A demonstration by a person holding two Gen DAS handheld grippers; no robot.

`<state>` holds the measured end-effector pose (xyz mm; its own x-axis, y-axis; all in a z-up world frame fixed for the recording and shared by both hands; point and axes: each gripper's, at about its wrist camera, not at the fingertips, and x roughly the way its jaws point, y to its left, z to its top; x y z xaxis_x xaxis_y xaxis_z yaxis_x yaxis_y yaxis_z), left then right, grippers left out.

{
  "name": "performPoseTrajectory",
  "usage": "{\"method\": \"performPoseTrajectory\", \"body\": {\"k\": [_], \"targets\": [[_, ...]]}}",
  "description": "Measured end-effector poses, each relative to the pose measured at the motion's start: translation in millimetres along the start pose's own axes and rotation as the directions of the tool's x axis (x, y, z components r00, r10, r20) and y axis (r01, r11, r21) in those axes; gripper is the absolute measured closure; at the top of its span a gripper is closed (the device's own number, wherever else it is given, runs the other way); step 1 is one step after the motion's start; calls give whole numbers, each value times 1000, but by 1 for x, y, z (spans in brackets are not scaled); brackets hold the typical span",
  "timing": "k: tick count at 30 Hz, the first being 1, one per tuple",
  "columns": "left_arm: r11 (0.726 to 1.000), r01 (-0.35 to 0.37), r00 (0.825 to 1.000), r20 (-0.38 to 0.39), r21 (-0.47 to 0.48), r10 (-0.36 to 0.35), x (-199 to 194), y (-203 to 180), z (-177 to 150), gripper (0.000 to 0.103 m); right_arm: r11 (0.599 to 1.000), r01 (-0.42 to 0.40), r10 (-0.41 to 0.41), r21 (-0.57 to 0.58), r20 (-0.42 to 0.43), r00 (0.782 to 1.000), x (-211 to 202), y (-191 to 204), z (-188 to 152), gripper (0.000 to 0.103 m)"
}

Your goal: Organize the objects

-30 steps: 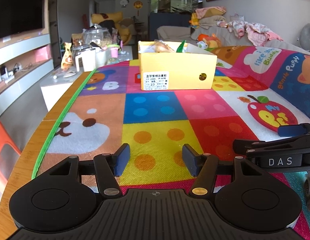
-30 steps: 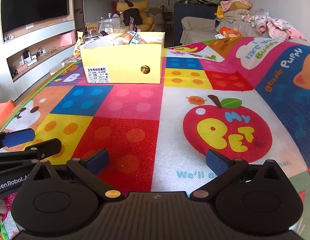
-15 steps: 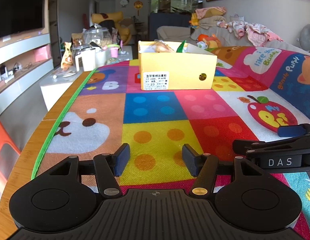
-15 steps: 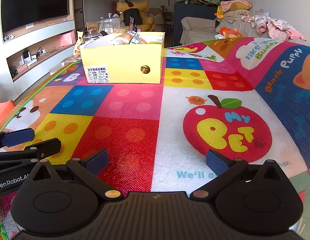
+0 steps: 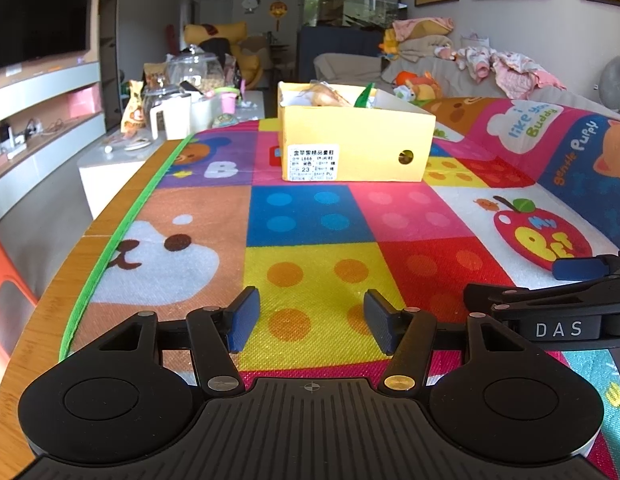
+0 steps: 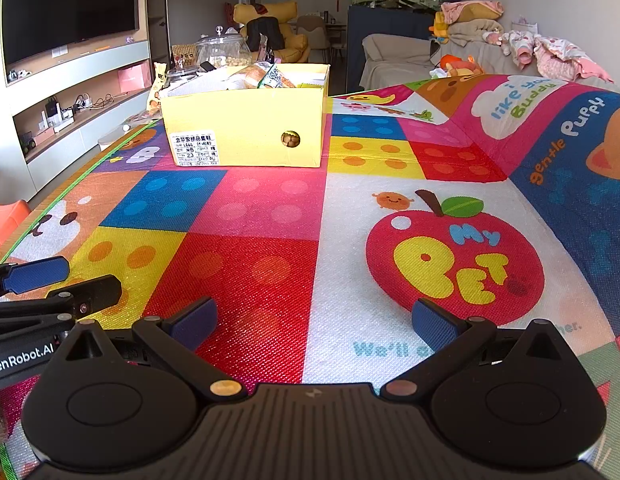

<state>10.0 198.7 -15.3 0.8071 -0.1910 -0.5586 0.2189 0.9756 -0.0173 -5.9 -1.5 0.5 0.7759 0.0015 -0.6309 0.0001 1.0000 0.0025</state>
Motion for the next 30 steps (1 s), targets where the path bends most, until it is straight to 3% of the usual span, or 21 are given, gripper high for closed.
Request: {"method": "performPoseTrajectory", "body": {"k": [30], "targets": [[1000,-5,1000,-1,11,5,0,0,-1,40,1000,0,0,-1,0,1000,0,0,0,0]]}}
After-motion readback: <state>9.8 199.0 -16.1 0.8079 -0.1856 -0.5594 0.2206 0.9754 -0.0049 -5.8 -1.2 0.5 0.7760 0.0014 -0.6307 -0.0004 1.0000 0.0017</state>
